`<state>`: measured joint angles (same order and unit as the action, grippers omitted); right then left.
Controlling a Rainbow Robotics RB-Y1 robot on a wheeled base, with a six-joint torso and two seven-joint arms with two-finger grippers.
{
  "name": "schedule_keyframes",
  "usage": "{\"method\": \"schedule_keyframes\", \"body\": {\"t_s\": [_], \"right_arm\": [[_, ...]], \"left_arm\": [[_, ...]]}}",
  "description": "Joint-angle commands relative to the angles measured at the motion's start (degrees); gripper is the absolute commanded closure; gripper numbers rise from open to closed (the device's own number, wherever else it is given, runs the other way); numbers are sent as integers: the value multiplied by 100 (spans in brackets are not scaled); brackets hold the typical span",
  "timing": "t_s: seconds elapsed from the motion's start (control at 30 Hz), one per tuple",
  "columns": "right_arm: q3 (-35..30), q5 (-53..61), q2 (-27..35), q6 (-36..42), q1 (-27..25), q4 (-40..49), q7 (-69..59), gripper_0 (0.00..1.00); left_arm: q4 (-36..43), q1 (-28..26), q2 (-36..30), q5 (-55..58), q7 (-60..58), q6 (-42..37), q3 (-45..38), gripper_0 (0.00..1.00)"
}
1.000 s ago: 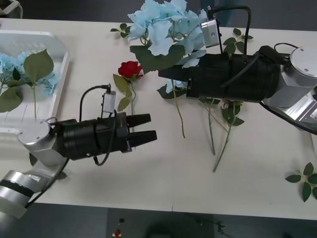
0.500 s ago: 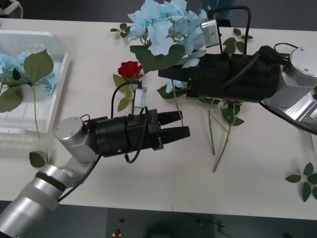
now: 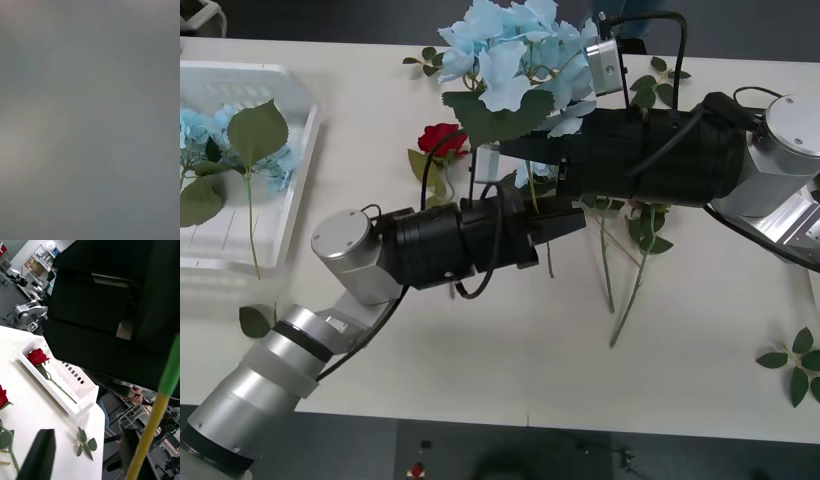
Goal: Put the red flowers into the right box and the blue flowers into the left box
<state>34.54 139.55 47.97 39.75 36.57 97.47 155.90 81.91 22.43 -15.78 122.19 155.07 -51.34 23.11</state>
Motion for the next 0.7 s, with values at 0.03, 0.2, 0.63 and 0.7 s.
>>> {"method": "schedule_keyframes", "body": {"t_s": [0.03,0.2,0.63,0.7], "right_arm": [[-87,55,-130,7,149,193,-90,100],[-87,55,-130,16,140,193,-90,100],[-79,81,-130,33,149,193,-90,0],[-87,81,-130,33,140,185,-90,0]], "left_arm": [[115,78,-136,15,-7,10,-9,100],[115,34,-232,103,-7,10,-9,100],[115,-19,-725,349,-7,-87,-316,100],[123,-10,-883,332,-7,-122,-431,100]]}}
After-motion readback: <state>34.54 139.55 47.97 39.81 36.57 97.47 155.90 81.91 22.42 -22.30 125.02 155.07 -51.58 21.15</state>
